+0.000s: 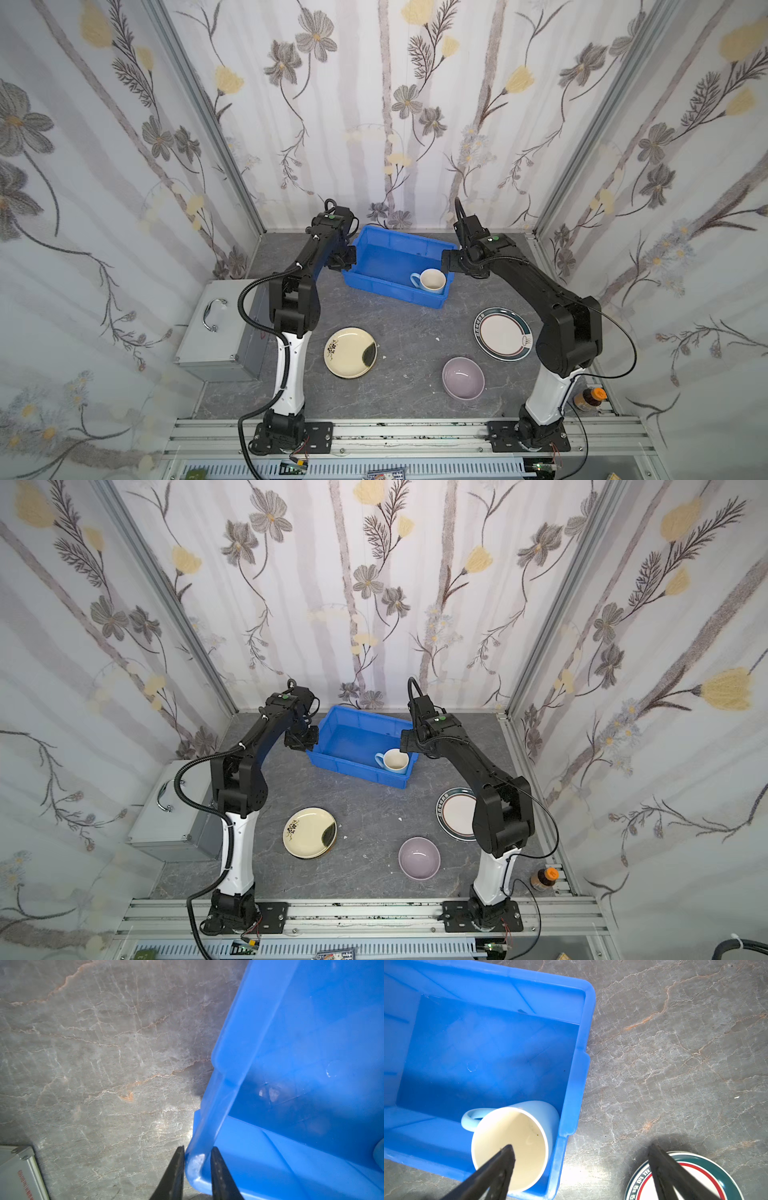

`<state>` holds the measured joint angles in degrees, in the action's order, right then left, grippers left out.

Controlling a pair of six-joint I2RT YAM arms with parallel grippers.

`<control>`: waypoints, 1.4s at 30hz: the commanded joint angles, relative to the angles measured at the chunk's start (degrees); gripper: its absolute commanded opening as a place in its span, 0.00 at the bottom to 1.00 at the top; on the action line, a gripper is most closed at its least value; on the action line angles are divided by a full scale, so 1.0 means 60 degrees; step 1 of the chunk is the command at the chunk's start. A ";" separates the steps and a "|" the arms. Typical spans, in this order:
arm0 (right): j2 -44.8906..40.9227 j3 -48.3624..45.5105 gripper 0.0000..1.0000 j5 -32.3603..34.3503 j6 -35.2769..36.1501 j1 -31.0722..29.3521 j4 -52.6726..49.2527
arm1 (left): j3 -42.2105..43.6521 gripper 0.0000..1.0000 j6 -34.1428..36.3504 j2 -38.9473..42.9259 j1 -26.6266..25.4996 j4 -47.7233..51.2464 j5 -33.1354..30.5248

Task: Place the mixed dishes into the plastic bin
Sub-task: 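Open the left gripper to release the mug and raise it from the bin, then grasp the lilac bowl rim with the right gripper while the left hovers by the bin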

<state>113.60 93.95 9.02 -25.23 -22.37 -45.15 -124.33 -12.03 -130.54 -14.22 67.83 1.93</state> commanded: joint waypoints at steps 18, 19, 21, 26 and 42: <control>-0.2286 -0.2650 0.95 -0.0180 0.0236 -0.0050 0.0716 | 0.2924 0.16 -0.0309 0.1903 -0.0517 -0.0457 -0.0157; -0.2416 -0.2790 0.94 -0.0205 0.0236 -0.0051 0.0686 | 0.3026 0.16 -0.0316 0.1956 -0.0520 -0.0453 -0.0221; -0.2778 -0.3111 0.93 -0.0311 0.0240 -0.0051 0.0607 | 0.3182 0.16 -0.0324 0.2047 -0.0519 -0.0478 -0.0380; -0.3621 -0.3807 0.89 -0.0550 0.0089 -0.0171 0.0117 | 0.3319 0.19 -0.0345 0.2100 -0.0526 -0.0534 -0.0674; -0.7000 -0.6733 0.71 -0.1494 -0.2386 -0.2187 -0.1024 | 0.3115 0.83 -0.0675 0.3396 -0.1438 -0.0763 -0.1385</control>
<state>74.35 56.03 2.57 -34.02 -34.04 -50.92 -106.19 -15.05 -113.34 -20.93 64.03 -3.81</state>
